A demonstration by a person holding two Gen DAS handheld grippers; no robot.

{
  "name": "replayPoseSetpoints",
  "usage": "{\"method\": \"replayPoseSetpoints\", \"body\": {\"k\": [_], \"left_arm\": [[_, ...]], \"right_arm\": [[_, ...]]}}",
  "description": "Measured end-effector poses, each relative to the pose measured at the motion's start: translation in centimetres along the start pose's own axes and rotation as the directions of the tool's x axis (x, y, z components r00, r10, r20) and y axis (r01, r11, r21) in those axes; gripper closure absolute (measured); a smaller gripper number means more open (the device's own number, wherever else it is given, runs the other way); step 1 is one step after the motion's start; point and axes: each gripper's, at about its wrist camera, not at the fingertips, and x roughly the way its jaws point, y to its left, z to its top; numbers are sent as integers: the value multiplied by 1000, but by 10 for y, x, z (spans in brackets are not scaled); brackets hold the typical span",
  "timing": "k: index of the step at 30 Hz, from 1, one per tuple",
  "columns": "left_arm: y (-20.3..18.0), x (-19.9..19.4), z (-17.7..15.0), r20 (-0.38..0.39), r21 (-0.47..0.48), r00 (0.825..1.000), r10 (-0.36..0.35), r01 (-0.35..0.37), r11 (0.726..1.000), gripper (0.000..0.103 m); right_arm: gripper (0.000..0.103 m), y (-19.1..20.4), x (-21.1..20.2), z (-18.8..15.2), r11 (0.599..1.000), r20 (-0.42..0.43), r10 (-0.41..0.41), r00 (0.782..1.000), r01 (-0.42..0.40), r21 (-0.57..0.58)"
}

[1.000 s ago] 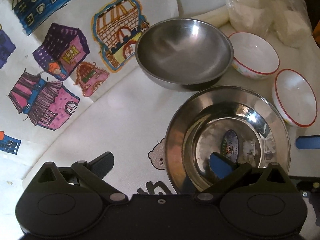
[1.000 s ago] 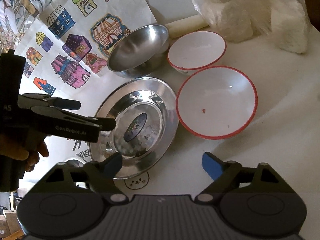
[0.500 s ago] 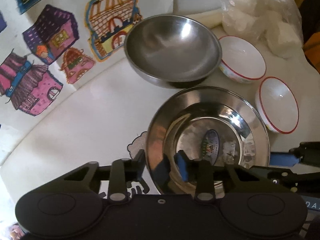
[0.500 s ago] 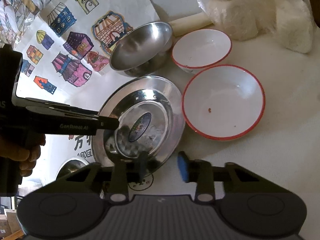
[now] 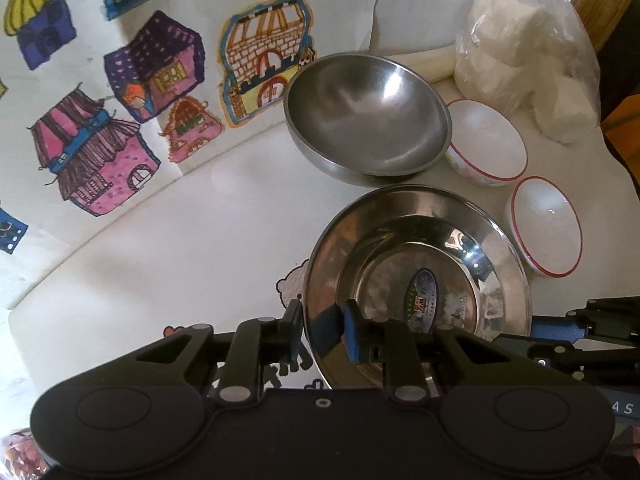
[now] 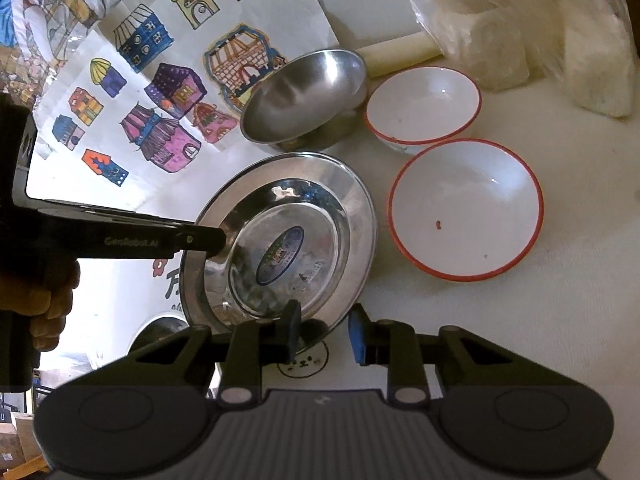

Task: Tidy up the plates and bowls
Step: 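Carry the labeled steel plate with both grippers onto the large steel plate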

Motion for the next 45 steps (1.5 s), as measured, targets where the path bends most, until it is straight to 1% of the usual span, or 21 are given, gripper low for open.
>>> {"method": "replayPoseSetpoints", "body": {"k": [13, 19, 25, 33, 45], "left_arm": [[5, -28, -22, 53, -35, 999, -12, 14, 999, 81], [10, -43, -39, 83, -82, 996, -20, 27, 996, 80], [16, -59, -64, 112, -133, 993, -22, 37, 990, 80], [30, -73, -102, 128, -196, 992, -13, 38, 980, 80], [47, -81, -146, 108, -278, 994, -4, 34, 960, 79]], "right_arm": [[74, 12, -16, -11, 999, 30, 7, 1000, -6, -48], [74, 22, -24, -16, 996, 32, 8, 999, -5, -93], [74, 37, -30, -20, 990, 29, 8, 1000, -4, -143], [74, 61, -28, -28, 978, 3, 21, 1000, -20, -206], [74, 87, -21, -45, 956, -63, 34, 997, -51, -288]]}}
